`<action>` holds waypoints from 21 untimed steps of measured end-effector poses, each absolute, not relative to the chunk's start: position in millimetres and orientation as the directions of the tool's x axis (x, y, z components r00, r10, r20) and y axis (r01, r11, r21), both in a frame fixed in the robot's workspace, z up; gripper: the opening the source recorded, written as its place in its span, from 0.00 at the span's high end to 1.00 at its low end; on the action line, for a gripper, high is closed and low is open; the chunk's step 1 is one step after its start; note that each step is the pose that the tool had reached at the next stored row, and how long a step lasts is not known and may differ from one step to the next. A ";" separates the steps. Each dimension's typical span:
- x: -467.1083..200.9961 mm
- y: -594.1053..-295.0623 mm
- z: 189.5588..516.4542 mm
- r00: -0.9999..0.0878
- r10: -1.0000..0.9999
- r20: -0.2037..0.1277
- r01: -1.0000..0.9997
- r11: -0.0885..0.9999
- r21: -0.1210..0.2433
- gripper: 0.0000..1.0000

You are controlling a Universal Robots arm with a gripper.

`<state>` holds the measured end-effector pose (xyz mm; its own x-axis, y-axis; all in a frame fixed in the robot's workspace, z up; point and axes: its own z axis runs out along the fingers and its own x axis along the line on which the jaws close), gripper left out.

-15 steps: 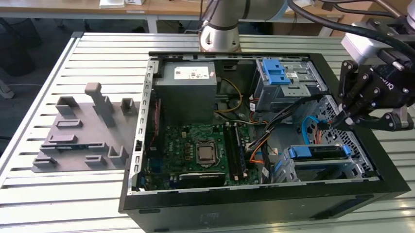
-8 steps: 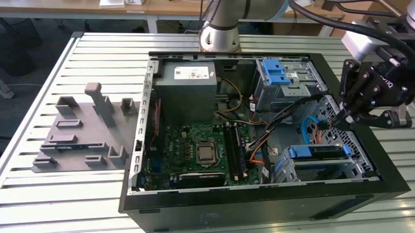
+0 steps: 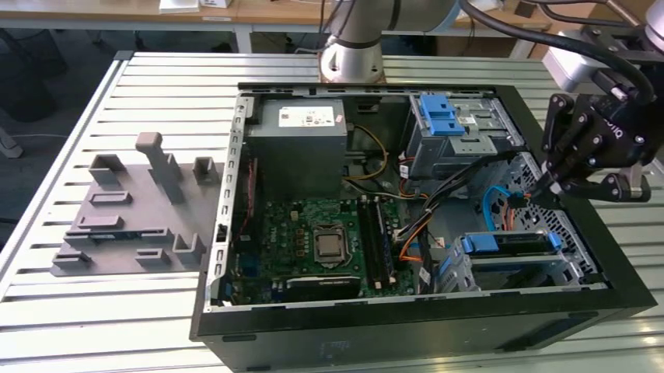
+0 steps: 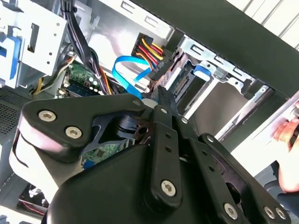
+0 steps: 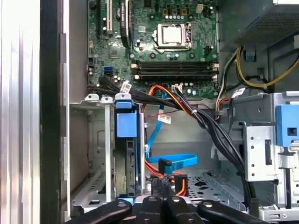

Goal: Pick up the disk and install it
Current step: 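Insert the first disk wire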

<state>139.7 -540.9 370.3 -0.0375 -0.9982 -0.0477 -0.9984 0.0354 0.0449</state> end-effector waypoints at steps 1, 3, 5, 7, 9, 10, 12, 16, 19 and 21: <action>140.8 -539.7 370.0 -0.039 -0.998 -0.048 -0.998 0.037 0.046 0.89; 143.3 -537.3 369.3 -0.041 -0.998 -0.048 -0.998 0.039 0.049 0.89; 145.8 -535.1 368.7 -0.044 -0.998 -0.047 -0.998 0.041 0.052 0.89; 148.0 -533.4 368.2 -0.048 -0.998 -0.047 -0.998 0.046 0.053 0.83; 149.6 -532.9 367.7 -0.056 -0.997 -0.045 -0.997 0.054 0.053 0.76; 150.0 -532.7 367.5 -0.062 -0.997 -0.044 -0.997 0.060 0.053 0.76; 150.4 -532.6 367.0 -0.078 -0.996 -0.040 -0.996 0.075 0.053 0.75; 150.6 -531.8 365.4 -0.103 -0.994 -0.034 -0.993 0.101 0.054 0.69; 151.0 -531.2 363.7 -0.116 -0.993 -0.022 -0.992 0.114 0.053 0.69; 151.4 -531.1 362.9 -0.128 -0.992 -0.016 -0.991 0.127 0.052 0.69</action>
